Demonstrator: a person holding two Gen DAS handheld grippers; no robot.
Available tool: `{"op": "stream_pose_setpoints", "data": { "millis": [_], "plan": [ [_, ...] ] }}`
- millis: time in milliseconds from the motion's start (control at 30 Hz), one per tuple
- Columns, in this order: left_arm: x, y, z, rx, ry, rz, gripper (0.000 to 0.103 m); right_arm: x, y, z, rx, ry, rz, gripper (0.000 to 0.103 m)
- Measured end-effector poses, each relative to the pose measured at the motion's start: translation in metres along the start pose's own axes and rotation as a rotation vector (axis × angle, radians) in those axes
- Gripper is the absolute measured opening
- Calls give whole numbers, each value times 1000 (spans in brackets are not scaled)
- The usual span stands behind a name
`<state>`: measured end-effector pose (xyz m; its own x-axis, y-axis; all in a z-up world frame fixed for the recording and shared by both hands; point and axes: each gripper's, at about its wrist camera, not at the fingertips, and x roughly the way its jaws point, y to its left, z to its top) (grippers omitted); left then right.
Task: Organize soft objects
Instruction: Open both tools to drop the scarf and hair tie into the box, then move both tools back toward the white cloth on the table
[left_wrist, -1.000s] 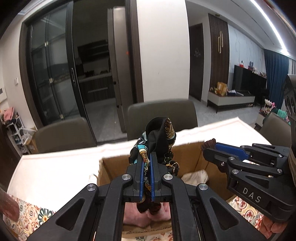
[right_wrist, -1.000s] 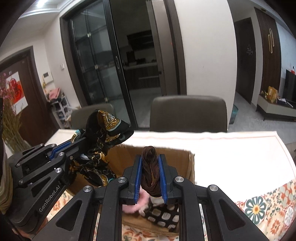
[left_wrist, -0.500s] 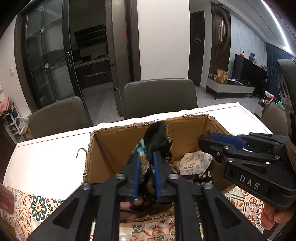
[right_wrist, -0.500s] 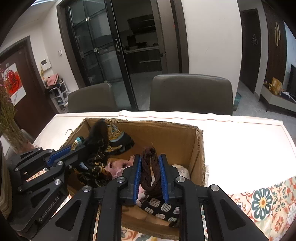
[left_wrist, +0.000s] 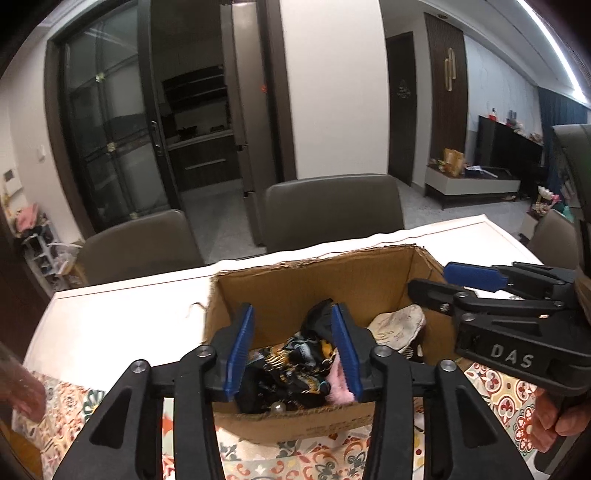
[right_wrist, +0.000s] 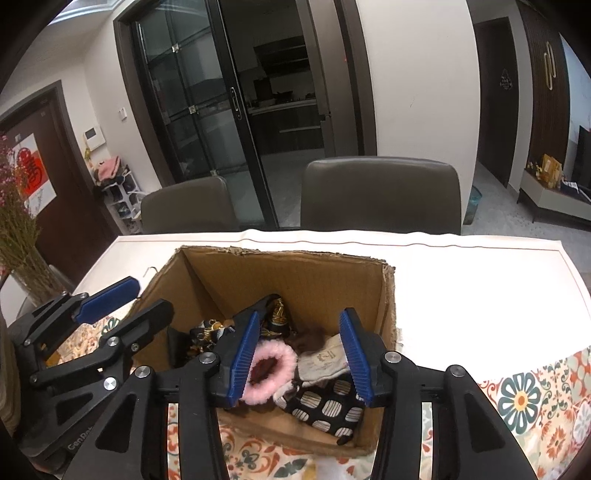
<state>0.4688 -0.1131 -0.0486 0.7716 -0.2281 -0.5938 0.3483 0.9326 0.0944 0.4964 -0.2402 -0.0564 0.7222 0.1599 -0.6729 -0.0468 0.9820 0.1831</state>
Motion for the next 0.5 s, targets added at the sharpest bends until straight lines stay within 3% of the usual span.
{"op": "stream_pose_setpoints", "data": {
  "millis": [500],
  "plan": [
    [-62,-21,-18,-8,-55,45,52,-59,1,-16,-20,-66,-8,47]
  ]
}}
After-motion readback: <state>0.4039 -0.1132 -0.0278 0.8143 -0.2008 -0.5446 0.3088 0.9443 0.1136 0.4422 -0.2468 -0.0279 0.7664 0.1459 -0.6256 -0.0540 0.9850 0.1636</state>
